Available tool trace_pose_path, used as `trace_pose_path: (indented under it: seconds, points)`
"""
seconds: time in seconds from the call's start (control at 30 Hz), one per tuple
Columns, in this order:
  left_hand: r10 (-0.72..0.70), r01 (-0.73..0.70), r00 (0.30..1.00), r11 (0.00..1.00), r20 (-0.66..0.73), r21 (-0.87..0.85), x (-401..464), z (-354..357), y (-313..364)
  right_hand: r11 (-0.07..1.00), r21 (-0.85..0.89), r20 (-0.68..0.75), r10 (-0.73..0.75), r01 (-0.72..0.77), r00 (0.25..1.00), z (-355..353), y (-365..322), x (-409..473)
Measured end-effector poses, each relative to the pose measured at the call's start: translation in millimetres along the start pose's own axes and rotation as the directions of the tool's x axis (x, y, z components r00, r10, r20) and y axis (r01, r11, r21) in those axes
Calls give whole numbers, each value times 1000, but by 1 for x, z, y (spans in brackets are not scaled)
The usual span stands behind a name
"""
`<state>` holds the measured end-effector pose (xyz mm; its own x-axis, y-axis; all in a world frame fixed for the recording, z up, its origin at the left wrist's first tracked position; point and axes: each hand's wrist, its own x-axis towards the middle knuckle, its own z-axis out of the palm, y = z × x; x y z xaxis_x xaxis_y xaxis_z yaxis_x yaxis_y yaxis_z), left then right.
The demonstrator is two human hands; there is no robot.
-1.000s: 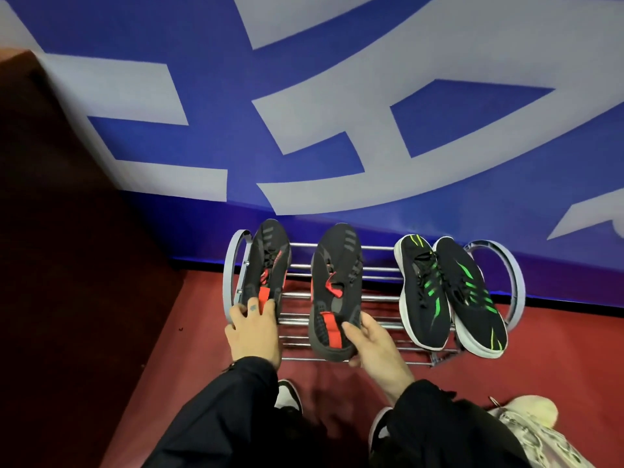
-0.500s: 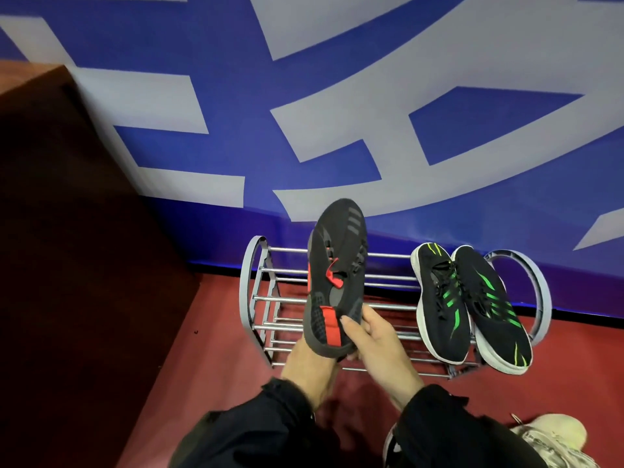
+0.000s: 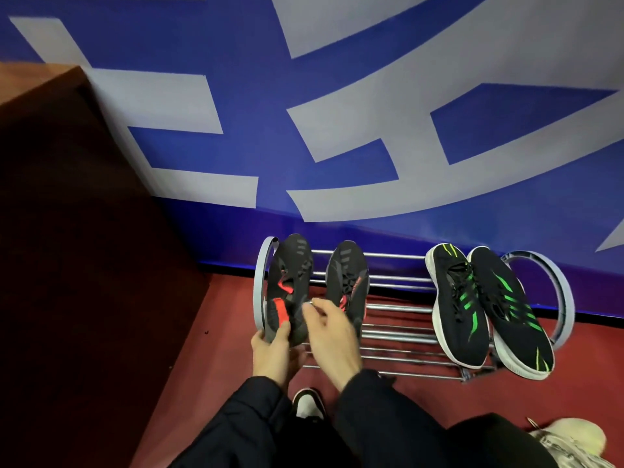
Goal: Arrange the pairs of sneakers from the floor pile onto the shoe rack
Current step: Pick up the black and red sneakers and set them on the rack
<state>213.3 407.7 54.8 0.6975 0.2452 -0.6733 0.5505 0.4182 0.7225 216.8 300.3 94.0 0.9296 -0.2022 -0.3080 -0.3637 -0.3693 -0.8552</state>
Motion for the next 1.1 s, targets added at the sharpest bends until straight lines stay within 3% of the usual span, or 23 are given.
trace_pose_path:
  seconds: [0.07, 0.13, 0.2, 0.23, 0.33, 0.47, 0.6, 0.7, 0.8, 0.87, 0.93, 1.1]
  points:
    - [-33, 33, 998, 999, -56, 5, 18, 2, -10, 993, -103, -272, -81, 55, 959, -22, 13, -8]
    - [-56, 57, 996, 998, -76, 13, 42, -1, -26, 983, -154, -345, 39, -98, 938, -41, 34, -7]
    - [-61, 64, 995, 997, -76, 41, 27, 2, -16, 954, -103, -226, 253, -282, 941, -48, 53, -3]
    - [-42, 49, 995, 995, -86, 82, 26, 0, -15, 952, -50, -156, 292, -302, 944, -46, 58, -2]
    - [33, -8, 991, 981, -126, 191, 24, -3, -14, 977, 76, -123, 209, -201, 970, -34, 66, 4]
    - [48, -20, 989, 980, -137, 199, 33, -11, -22, 995, 28, -234, 100, -97, 967, -22, 55, 11]
    - [33, -15, 996, 977, -81, 211, 32, -5, -23, 996, 63, -187, 78, -67, 979, -18, 64, 9]
    - [12, 38, 993, 913, -120, 406, 0, 5, -11, 993, 94, -72, 74, -67, 995, -29, 68, 7]
    - [190, -18, 947, 837, -260, 546, -26, 13, 2, 998, 35, -31, 61, -60, 998, -42, 62, 9]
    - [258, -123, 948, 836, -185, 535, -25, 15, 5, 999, -18, -69, 30, -32, 997, -46, 61, 7]
    - [261, -224, 965, 797, 15, 561, -34, 19, 10, 999, -41, -71, 13, -16, 997, -49, 56, 2]
    - [253, -351, 936, 732, 246, 584, -44, 42, 16, 996, -85, 43, -19, 23, 999, -88, 40, -5]
